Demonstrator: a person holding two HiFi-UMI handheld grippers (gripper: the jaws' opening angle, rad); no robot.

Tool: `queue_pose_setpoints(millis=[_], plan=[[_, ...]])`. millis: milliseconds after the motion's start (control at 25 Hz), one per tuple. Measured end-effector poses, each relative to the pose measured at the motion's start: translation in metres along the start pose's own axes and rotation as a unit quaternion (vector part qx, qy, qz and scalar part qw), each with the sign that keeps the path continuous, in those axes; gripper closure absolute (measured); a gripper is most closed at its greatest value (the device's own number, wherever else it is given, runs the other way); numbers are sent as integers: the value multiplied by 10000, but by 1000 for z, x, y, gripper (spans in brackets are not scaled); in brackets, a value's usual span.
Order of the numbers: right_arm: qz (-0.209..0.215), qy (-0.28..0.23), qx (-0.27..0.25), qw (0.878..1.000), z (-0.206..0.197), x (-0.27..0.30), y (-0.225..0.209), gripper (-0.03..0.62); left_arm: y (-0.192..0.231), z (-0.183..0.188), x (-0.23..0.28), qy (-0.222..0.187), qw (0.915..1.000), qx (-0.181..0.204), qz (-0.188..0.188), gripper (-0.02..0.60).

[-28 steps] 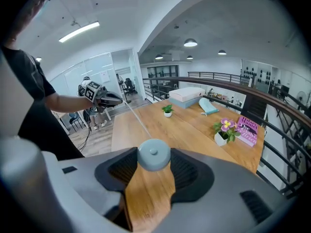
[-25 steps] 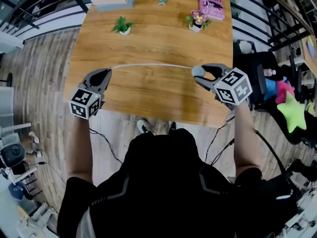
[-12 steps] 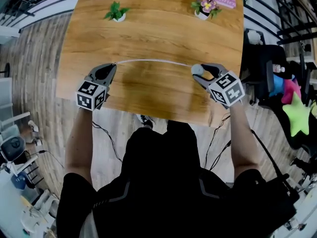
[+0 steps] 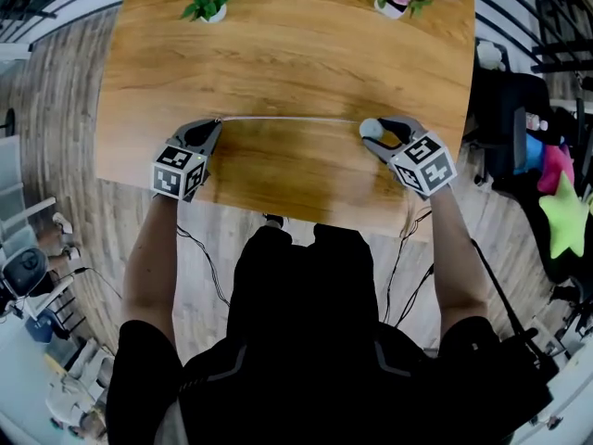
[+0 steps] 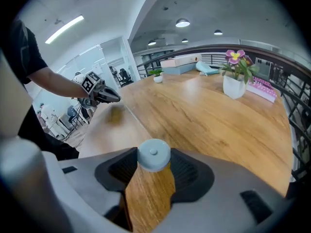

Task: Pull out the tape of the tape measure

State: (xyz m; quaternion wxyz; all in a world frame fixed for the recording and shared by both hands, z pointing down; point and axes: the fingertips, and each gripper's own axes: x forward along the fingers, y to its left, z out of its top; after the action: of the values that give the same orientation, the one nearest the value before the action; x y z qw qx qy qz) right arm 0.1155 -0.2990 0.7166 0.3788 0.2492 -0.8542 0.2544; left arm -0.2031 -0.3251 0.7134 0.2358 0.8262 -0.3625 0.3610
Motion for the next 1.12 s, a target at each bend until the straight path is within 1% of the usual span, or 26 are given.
queue_pose_setpoints(millis=[120, 280, 440, 760, 920, 960, 1000, 1040, 1120], plan=[[-37, 92, -34, 9999, -8, 10, -3, 372, 1, -10, 11, 134, 9999, -93, -14, 549], [-59, 88, -99, 9999, -13, 15, -3, 372, 1, -13, 11, 151, 9998, -125, -64, 549], [-90, -13, -71, 9999, -13, 15, -3, 370, 0, -13, 12, 194, 9997, -88, -145, 548], [-199, 59, -207, 9996, -14, 16, -3, 368, -3, -13, 11, 156, 9996, 9, -245, 548], [-211, 127, -185, 9995, -14, 19, 0, 346, 3, -17, 9, 123, 9998, 12, -135, 545], [-217, 152, -173, 9995, -14, 18, 1, 323, 5, -18, 7, 126, 9998, -25, -134, 534], [-233, 171, -157, 9995, -14, 17, 1, 310, 5, -18, 5, 130, 9998, -59, -159, 504], [-259, 175, -140, 9994, -14, 15, 1, 309, 5, -18, 3, 126, 9997, -79, -188, 469], [-339, 135, -112, 9993, -10, 9, 0, 309, 5, -13, -3, 62, 9998, -73, -189, 449]])
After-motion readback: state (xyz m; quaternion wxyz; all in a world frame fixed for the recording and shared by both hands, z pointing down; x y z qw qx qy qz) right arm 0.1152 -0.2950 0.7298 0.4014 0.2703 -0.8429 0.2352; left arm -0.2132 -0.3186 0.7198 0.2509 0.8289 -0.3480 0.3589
